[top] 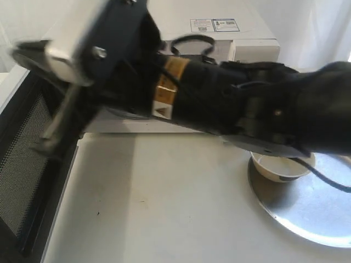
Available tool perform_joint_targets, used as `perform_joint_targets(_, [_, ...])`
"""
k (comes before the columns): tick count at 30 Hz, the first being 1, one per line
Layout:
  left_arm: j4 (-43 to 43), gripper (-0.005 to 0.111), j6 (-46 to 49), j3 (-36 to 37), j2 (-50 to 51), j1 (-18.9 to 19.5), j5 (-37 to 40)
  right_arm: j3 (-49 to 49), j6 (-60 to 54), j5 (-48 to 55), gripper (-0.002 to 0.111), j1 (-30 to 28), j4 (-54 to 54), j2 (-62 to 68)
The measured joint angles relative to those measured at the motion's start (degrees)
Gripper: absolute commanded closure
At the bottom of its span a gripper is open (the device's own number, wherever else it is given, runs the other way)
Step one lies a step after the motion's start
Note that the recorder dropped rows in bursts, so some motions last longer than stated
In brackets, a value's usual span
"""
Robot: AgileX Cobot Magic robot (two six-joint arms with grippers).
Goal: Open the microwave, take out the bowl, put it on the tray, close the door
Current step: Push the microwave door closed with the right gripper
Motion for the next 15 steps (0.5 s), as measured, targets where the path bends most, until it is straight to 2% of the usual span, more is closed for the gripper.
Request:
perform_joint_targets(3, [0.0, 0.107, 0.0, 0.0, 0.0, 0.0, 0.0, -7.4, -4.7, -2.9, 0.108, 5.6, 2.9, 2.9])
perform_joint_targets(8, [0.0, 0.107, 0.0, 0.0, 0.0, 0.0, 0.0, -19.3, -9.1, 0.4, 0.108, 12.9, 5.5, 11.6])
perform_joint_targets(15, [0.0, 0.107, 0.0, 0.0, 0.0, 0.0, 0.0, -34.1, -35.2, 12.6, 0.108, 18.5, 5.8, 24.8])
